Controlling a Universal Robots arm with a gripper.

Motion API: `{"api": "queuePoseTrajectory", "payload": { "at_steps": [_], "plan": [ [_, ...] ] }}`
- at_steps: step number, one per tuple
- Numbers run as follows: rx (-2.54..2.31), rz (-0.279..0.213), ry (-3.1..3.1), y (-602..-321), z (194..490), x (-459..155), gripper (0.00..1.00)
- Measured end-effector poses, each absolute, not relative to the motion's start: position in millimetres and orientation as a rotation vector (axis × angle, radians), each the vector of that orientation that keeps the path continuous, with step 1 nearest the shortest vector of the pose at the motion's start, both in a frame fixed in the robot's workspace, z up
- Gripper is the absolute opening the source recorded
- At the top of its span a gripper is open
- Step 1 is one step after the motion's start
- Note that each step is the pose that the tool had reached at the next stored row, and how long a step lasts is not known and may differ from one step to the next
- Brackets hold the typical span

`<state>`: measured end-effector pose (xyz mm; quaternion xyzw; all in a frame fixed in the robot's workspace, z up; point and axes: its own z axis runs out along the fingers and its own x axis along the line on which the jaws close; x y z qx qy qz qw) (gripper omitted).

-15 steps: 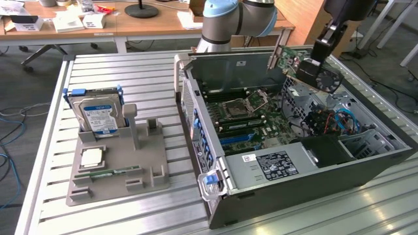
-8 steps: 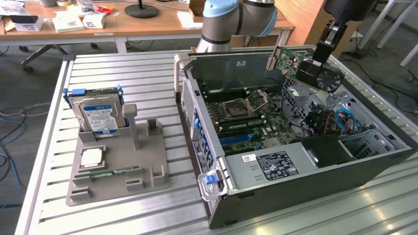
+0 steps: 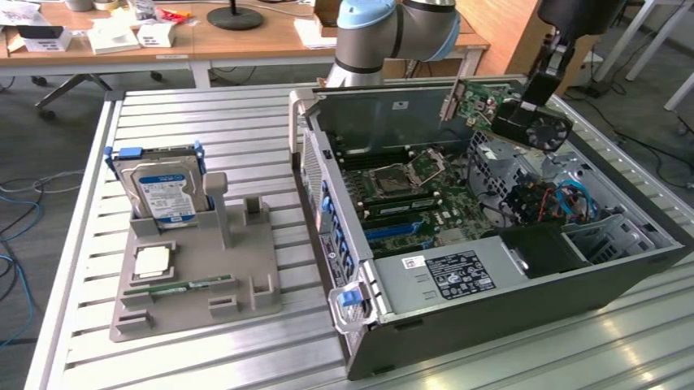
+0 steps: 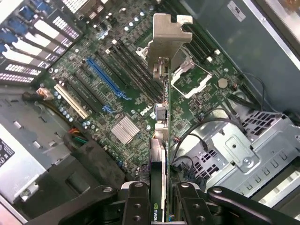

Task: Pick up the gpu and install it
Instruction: 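Insert the gpu into the slot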

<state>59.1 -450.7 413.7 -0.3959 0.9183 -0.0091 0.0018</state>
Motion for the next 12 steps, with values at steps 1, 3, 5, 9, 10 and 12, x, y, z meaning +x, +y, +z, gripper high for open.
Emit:
{"api": "queuePoseTrajectory", "payload": {
  "at_steps": [1,3,5,9,10,12],
  "plan": [
    [-1.261,-0.029,2.873,-450.7,413.6,59.1,0.26],
    [-1.3,-0.03,2.856,-450.7,413.6,59.0,0.26],
    [-1.338,-0.031,2.838,-450.7,413.6,59.0,0.26],
    [-1.416,-0.032,2.8,-450.7,413.5,59.0,0.26],
    [-1.437,-0.033,2.79,-450.7,413.5,59.0,0.26],
    [-1.476,-0.033,2.769,-450.7,413.4,59.0,0.26]
  ]
}}
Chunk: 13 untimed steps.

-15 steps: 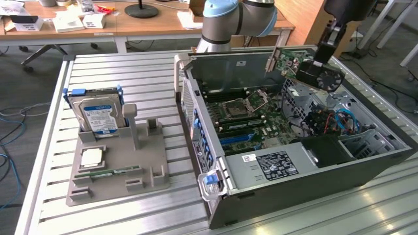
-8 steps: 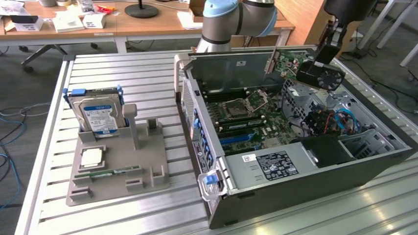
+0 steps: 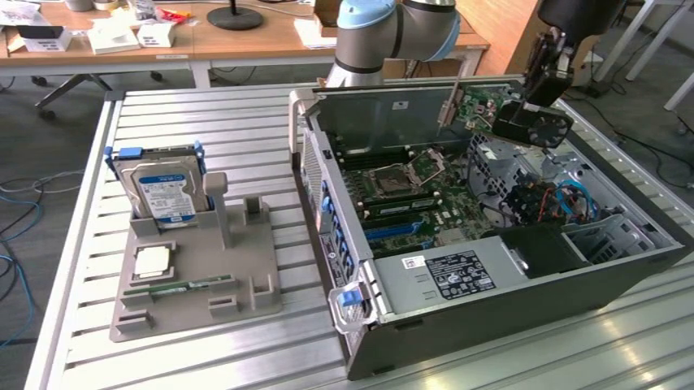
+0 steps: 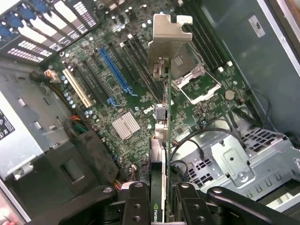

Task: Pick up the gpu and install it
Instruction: 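Insert the gpu into the slot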

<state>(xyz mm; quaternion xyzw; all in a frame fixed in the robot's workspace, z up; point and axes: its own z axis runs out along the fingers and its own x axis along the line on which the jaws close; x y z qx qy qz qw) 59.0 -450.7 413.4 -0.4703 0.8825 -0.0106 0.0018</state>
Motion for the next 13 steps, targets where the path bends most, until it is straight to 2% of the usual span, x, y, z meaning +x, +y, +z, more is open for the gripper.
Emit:
{"api": "queuePoseTrajectory", "payload": {
  "at_steps": [13],
  "plan": [
    [-1.699,-0.041,2.639,-450.5,413.1,59.0,0.26]
  ]
}}
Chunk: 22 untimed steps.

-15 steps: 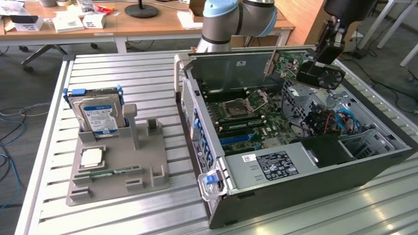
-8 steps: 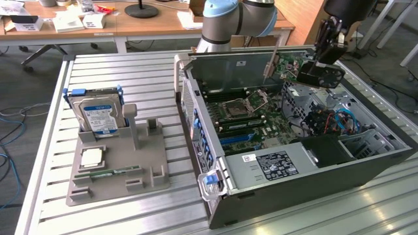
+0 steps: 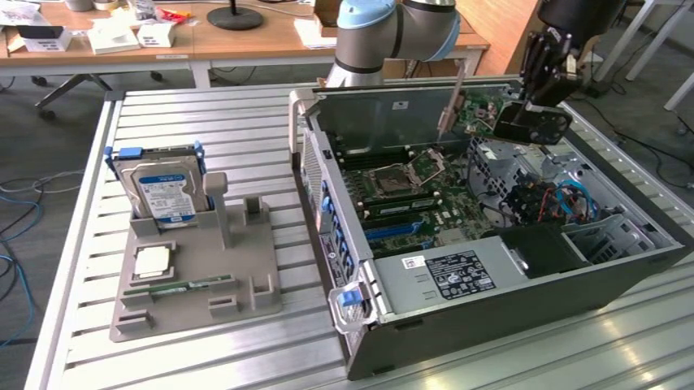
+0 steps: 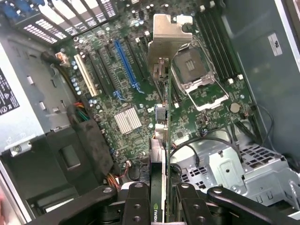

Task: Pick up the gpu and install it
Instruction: 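Insert the gpu into the slot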

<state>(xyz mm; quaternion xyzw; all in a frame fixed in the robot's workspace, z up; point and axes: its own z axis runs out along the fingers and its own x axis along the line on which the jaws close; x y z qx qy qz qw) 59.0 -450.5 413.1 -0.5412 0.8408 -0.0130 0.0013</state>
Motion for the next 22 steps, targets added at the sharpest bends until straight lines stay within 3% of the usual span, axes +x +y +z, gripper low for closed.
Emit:
{"api": "queuePoseTrajectory", "payload": {
  "at_steps": [22],
  "plan": [
    [-1.752,-0.041,2.604,-450.5,413.1,59.0,0.26]
  ]
}}
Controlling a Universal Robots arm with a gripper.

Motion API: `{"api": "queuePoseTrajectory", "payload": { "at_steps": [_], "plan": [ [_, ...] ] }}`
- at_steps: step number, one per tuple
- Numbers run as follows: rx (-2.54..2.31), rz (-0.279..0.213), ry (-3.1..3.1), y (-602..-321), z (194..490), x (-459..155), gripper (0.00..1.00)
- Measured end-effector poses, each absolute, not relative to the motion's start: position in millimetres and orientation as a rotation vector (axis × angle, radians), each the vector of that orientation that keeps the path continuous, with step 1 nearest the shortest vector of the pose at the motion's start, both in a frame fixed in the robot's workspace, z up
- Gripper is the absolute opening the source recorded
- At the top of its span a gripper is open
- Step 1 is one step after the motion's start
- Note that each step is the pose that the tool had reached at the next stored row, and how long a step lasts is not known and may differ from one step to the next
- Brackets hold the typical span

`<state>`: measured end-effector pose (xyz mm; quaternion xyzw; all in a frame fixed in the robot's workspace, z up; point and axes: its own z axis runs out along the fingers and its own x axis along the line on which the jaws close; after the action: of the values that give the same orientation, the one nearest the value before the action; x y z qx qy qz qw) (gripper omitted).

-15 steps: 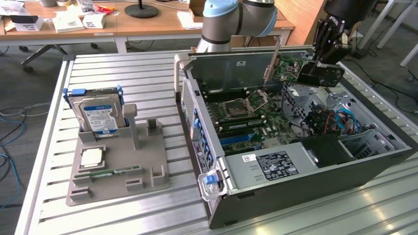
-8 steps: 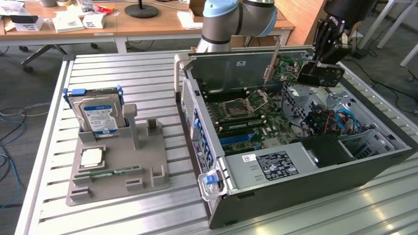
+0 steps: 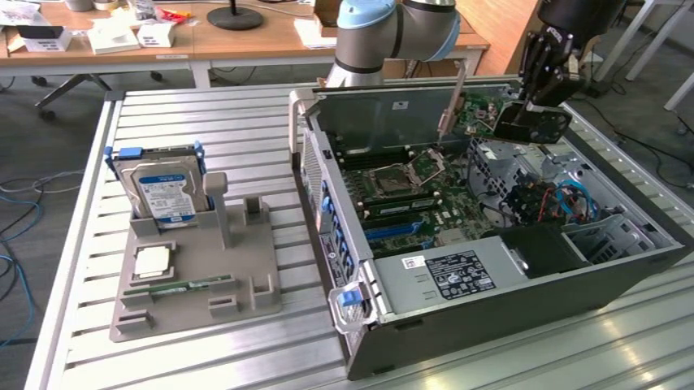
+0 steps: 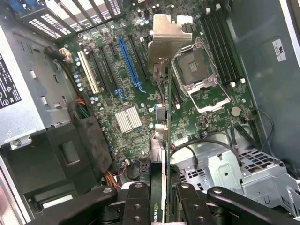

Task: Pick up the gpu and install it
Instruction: 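Insert the gpu into the slot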

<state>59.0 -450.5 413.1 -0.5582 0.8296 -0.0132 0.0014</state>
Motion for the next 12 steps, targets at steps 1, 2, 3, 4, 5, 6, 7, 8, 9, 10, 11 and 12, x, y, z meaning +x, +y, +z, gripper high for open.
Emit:
{"api": "queuePoseTrajectory", "payload": {
  "at_steps": [1,2,3,4,5,6,7,8,9,10,11,12],
  "plan": [
    [-1.759,-0.042,2.599,-450.5,413.1,59.0,0.26],
    [-1.767,-0.041,2.593,-450.5,413.1,59.0,0.26],
    [-1.776,-0.041,2.588,-450.5,413.1,59.0,0.26],
    [-1.785,-0.042,2.581,-450.5,413.1,59.0,0.26],
    [-1.796,-0.042,2.573,-450.5,413.1,59.0,0.26],
    [-1.808,-0.042,2.565,-450.5,413.1,59.0,0.26],
    [-1.819,-0.042,2.557,-450.5,413.1,59.0,0.26],
    [-1.831,-0.043,2.549,-450.5,413.1,59.0,0.26],
    [-1.842,-0.043,2.541,-450.5,413.1,59.0,0.26],
    [-1.855,-0.043,2.531,-450.5,413.1,59.0,0.26],
    [-1.867,-0.043,2.523,-450.5,413.1,59.0,0.26],
    [-1.878,-0.043,2.514,-450.5,413.1,59.0,0.26]
  ]
}}
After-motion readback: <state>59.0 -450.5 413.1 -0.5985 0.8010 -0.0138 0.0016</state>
